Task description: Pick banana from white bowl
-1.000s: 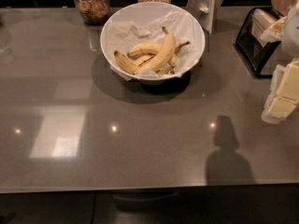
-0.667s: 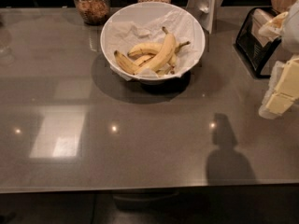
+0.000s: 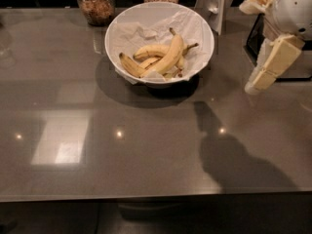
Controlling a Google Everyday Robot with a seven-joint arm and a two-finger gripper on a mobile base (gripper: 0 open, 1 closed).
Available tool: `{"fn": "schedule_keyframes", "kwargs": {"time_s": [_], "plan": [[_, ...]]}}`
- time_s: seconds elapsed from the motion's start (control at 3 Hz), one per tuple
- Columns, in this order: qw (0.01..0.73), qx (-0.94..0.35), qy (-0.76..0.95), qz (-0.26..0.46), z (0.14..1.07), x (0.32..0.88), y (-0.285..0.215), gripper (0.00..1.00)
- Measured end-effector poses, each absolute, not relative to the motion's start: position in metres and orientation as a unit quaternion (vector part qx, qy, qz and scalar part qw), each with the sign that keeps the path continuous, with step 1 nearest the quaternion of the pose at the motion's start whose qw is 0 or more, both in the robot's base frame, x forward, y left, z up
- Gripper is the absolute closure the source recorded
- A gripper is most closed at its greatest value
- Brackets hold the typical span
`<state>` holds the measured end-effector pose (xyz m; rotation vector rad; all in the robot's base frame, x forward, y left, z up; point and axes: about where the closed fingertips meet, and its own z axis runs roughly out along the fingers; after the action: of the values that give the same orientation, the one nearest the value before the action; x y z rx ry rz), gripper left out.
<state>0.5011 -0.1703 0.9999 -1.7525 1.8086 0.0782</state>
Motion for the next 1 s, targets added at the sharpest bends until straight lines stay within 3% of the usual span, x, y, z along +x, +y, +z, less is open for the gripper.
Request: {"fn": "schedule_keyframes", "kwargs": {"time_s": [0.33, 0.67, 1.0], "plan": [[0.335, -0.713, 0.615, 0.049, 1.017, 0.532, -0.130, 0.00], [0.334, -0.712, 0.615, 0.049, 1.017, 0.532, -0.130, 0.00], [0.329, -0.750, 0.573, 0.002, 1.015, 0.539, -0.120, 0.00]]}}
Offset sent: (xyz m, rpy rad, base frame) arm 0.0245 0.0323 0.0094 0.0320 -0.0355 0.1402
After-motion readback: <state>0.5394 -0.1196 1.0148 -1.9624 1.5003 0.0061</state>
